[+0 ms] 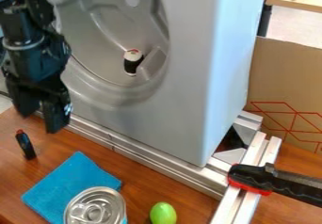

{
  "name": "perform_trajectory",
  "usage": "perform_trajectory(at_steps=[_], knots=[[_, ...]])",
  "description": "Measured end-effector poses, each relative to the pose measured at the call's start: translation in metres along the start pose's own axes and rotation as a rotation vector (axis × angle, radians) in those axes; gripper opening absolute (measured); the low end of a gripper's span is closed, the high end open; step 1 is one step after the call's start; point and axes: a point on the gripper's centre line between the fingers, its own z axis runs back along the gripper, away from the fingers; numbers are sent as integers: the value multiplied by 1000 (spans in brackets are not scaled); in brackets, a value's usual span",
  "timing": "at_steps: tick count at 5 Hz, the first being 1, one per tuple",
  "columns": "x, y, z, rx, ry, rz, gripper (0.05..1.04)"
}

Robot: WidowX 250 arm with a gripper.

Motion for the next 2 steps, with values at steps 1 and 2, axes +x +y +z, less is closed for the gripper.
perform_trajectory(at_steps=[1, 2], knots=[[21, 7, 8, 28, -114, -29, 1001], [39, 20, 8, -17, -214, 6, 1001]])
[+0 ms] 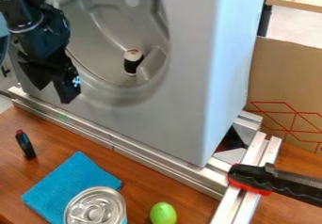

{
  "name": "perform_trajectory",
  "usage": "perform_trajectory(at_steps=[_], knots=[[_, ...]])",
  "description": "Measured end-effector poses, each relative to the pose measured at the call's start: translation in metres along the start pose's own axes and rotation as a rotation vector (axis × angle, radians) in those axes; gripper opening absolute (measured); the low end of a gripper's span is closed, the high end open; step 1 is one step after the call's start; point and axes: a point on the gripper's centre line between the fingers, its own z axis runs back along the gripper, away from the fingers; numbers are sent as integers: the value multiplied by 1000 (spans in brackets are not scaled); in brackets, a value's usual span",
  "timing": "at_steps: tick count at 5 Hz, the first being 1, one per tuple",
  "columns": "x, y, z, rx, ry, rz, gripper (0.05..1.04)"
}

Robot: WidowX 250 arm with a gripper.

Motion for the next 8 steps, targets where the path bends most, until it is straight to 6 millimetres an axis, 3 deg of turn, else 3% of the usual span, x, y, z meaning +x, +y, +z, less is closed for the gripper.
perform_trajectory(at_steps=[1, 3, 4, 5, 8], knots=[[22, 7, 3, -70, -111, 40, 1001], [56, 17, -6, -176, -173, 64, 1001], [70, 11, -13, -189, -185, 44, 1001], [82, -4, -18, -205, -178, 4, 1001], [97, -12, -39, -219, -150, 26, 1001]])
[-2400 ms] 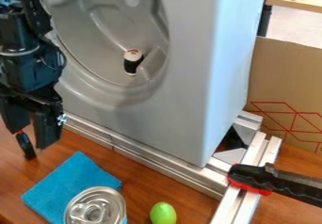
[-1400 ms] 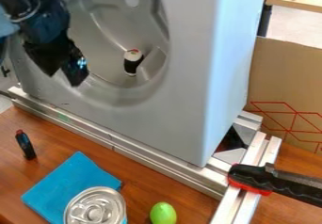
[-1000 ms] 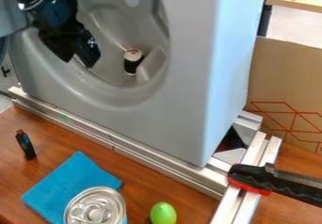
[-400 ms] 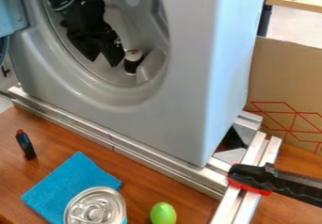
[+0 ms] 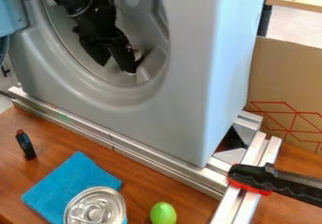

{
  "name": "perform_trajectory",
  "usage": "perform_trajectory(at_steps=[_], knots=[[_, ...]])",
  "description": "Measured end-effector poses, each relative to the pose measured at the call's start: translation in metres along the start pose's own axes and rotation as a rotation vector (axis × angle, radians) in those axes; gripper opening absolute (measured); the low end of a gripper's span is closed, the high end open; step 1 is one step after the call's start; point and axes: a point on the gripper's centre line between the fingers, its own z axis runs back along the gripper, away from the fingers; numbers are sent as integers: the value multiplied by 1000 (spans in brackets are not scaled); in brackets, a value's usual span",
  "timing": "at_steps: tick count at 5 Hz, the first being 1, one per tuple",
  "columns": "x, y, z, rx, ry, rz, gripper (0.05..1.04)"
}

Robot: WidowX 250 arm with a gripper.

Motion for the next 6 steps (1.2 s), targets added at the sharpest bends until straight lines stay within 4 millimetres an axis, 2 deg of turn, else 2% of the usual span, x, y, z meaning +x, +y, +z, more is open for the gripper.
perform_trajectory(at_steps=[3, 6], knots=[[7, 12, -22, -4, 32, 22, 1001], [16, 10, -24, -32, 18, 24, 1001]])
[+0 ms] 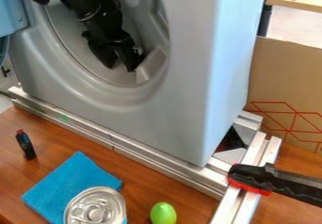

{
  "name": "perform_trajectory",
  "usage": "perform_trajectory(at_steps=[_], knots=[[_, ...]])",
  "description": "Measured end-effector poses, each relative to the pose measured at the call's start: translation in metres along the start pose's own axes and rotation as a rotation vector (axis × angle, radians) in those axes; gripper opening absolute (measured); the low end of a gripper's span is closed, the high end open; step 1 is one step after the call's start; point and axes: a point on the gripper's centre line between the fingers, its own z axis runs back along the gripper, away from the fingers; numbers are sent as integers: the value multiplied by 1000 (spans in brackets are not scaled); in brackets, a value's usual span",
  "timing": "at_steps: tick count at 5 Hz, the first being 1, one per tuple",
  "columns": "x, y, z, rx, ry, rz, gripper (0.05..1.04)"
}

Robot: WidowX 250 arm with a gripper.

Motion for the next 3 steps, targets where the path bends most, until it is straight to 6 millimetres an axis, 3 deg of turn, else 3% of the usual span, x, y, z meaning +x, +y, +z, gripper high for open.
perform_trajectory(at_steps=[1, 2, 3], knots=[[3, -6, -2, -6, 1, -18, 970], [5, -9, -2, -8, -9, -17, 700], [5, -9, -3, -9, -9, -8, 520]])
